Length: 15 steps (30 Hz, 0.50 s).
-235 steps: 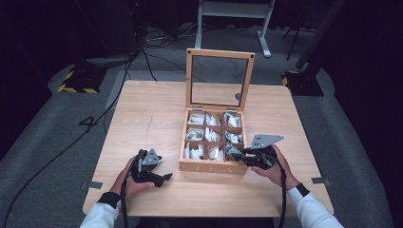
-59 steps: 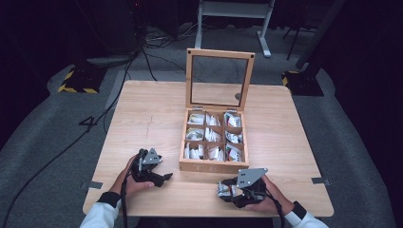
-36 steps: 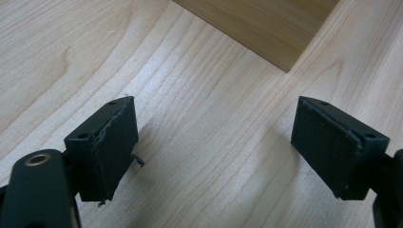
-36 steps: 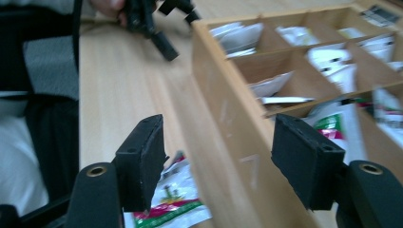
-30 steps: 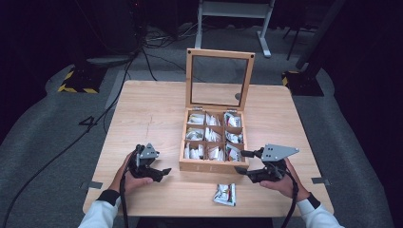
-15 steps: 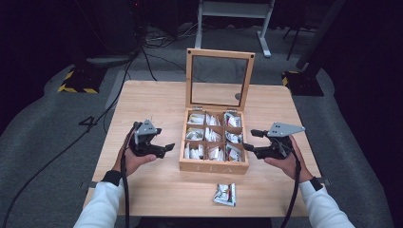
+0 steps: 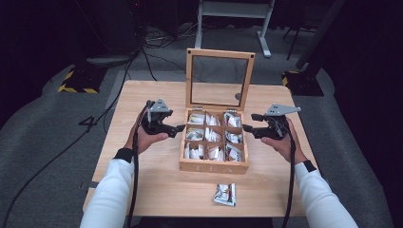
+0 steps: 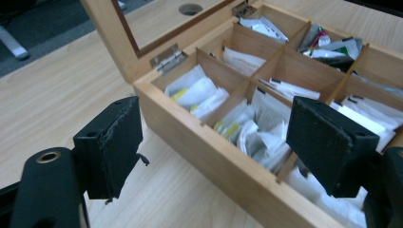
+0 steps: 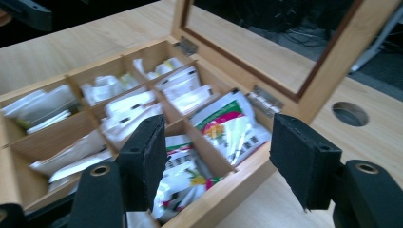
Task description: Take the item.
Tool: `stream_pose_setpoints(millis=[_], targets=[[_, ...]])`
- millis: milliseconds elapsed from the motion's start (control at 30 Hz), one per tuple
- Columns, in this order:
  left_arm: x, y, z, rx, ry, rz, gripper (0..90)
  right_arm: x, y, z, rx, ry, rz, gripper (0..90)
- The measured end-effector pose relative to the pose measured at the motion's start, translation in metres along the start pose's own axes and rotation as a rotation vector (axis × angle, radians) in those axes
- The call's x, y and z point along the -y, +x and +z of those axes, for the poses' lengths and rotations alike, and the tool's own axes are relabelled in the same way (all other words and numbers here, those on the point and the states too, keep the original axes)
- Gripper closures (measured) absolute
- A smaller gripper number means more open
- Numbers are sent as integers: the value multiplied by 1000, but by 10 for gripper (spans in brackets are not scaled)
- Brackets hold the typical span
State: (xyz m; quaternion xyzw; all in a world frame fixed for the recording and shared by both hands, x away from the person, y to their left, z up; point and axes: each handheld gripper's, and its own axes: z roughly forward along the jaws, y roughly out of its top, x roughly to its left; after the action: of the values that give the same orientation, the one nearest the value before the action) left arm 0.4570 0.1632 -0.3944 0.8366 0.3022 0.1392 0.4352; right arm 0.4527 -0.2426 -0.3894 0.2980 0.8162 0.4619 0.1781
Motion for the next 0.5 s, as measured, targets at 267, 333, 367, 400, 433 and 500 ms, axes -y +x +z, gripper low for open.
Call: stream_pose_setpoints(millis=[267, 333, 367, 400, 433, 500], targets=[[-13, 15, 26, -2, 29, -51, 207, -7, -21, 14, 49, 16, 43, 382], [-14, 18, 32, 3, 21, -78, 212, -8, -24, 17, 55, 14, 51, 388], [-14, 20, 35, -2, 19, -88, 211, -9, -26, 19, 65, 15, 57, 391], [-14, 22, 37, -3, 20, -97, 211, -10, -28, 21, 58, 14, 72, 393], [-15, 23, 38, -3, 17, -107, 212, -11, -30, 23, 61, 7, 78, 402], [-17, 26, 39, -11, 10, -124, 212, -13, -33, 27, 70, 18, 92, 396]])
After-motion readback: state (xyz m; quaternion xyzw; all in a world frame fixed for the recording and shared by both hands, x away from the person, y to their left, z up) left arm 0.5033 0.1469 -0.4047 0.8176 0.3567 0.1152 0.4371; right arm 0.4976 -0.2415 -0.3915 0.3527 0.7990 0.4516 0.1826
